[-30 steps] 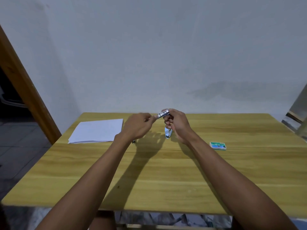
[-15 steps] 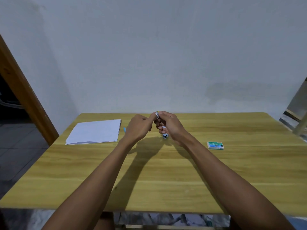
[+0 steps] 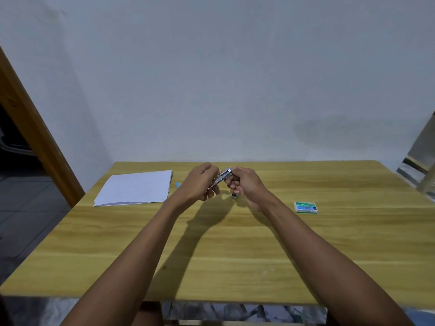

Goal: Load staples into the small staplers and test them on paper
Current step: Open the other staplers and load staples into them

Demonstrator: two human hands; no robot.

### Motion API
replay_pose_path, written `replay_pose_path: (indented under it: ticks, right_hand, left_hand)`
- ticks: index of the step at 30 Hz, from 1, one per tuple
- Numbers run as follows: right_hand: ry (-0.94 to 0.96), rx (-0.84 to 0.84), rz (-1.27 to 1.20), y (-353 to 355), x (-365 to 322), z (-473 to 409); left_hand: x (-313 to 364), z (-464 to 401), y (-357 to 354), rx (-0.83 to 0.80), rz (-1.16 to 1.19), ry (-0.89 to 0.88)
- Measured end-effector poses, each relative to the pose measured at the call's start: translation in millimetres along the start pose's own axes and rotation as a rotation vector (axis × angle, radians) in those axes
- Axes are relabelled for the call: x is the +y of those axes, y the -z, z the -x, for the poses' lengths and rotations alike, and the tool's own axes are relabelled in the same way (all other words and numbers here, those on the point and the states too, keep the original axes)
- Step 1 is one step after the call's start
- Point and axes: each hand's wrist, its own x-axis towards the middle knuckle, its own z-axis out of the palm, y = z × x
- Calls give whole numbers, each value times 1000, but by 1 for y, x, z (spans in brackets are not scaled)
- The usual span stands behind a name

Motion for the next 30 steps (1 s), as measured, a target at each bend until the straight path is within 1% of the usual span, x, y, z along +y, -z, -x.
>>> replay_pose_path:
  ticks: [4,7,11,13,15,16,17,19,20,21,23,25,27,30]
  right_hand:
    - [-47,14,-50,2,7,0]
    - [-61,20,-68,4,10,1]
    - [-56,27,-79,3,9,1]
    - [-54,39,-81,4,8,2]
    - [-54,57,-38,4,10,1]
    - [-27,94,46,6,12,0]
    - [38,159,183,8,15,-1]
    - [282,300,498,15,19,2]
    - [425,308,631,18,20,7]
    - [550,274,756,19,20,12]
    - [729,210,997,19,22,17]
    - [829,216,1140,19,23,17]
    - [877,240,1223,19,25,14]
    - [854,248,1241,15,25,12]
  left_hand:
    - [-2,7,4,-18,-21,-93]
    - [-3,9,5,-53,-66,-110]
    - [-16,4,8,-108,11,-150]
    - [-23,1,8,-66,-17,-183]
    - [-28,0,9,23,-50,-207]
    - [-29,0,10,74,-75,-214]
    - [-30,0,10,122,-101,-219]
    - [-34,-1,10,197,-157,-237]
    - [-34,-1,9,225,-165,-243]
    - [-35,-1,8,246,-163,-246]
    - [-34,-2,6,276,-153,-246]
    - [-33,-4,3,288,-158,-253]
    - [-31,-4,0,298,-171,-257]
    - [-29,-6,-1,317,-190,-279]
